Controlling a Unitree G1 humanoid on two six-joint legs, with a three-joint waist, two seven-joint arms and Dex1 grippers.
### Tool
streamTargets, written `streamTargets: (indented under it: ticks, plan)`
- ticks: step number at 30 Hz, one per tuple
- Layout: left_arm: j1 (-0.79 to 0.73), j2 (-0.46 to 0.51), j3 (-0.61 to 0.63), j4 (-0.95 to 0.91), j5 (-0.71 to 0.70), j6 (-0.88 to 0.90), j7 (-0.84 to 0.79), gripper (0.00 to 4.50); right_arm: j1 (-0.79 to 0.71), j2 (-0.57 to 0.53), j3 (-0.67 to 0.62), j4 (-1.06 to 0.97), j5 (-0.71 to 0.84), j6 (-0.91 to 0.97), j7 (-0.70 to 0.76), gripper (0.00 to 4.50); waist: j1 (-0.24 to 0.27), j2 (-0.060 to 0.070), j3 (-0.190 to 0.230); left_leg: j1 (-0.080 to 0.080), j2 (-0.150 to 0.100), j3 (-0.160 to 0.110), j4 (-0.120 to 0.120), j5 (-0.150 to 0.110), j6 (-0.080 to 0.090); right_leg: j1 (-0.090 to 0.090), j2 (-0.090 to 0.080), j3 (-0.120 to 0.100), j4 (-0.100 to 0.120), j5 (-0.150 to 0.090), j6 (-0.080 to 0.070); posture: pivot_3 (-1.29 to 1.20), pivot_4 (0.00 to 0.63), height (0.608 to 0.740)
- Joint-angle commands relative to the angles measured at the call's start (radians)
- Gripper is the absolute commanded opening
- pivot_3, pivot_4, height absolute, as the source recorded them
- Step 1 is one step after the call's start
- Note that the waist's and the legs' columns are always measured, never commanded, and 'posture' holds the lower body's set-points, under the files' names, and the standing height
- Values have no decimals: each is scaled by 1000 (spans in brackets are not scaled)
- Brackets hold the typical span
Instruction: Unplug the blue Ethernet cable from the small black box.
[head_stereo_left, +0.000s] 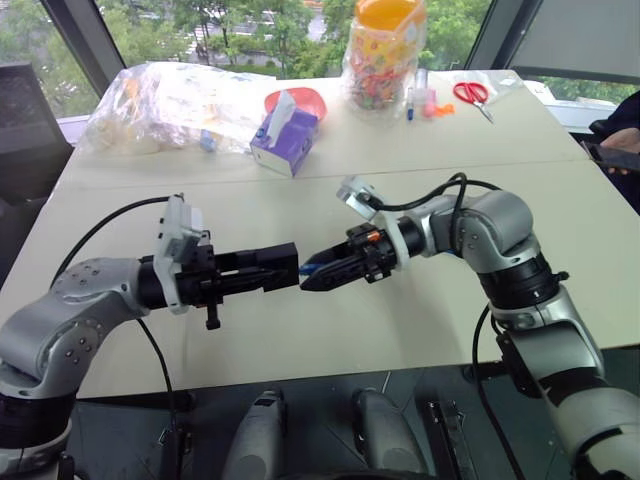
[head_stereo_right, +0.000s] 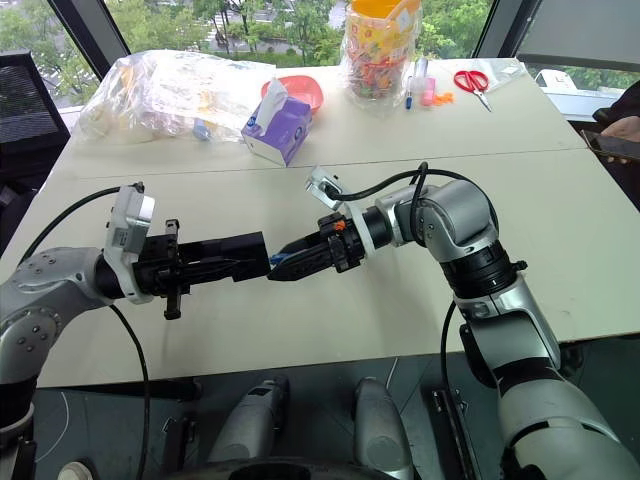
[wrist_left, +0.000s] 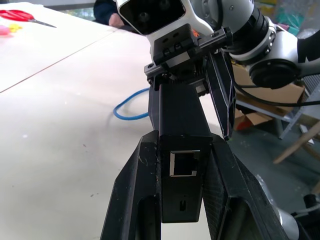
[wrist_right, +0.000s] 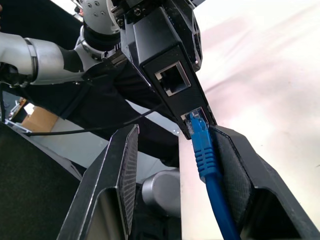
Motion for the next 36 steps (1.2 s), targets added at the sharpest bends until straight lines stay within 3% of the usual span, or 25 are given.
streamTargets:
  ticks: [1, 18, 36]
  plan:
    - [-14, -1, 9, -22, -3, -9, 8, 498, -32, 9, -14, -28, 23, -21, 9, 2207, -1, 0, 0, 0, 0, 0, 0, 0, 0, 0, 0, 0, 0, 0, 0, 0, 150, 728]
    - [-11, 1, 53, -39, -97, 39, 52, 498, -21, -31, 72, 22, -93, -165, 46, 2207, -1, 0, 0, 0, 0, 0, 0, 0, 0, 0, 0, 0, 0, 0, 0, 0, 150, 728]
    - [24, 30, 31, -34, -63, 39, 24, 498, -55, -31, 35, 30, -77, -165, 69, 2207, -1, 0, 0, 0, 0, 0, 0, 0, 0, 0, 0, 0, 1, 0, 0, 0, 150, 728]
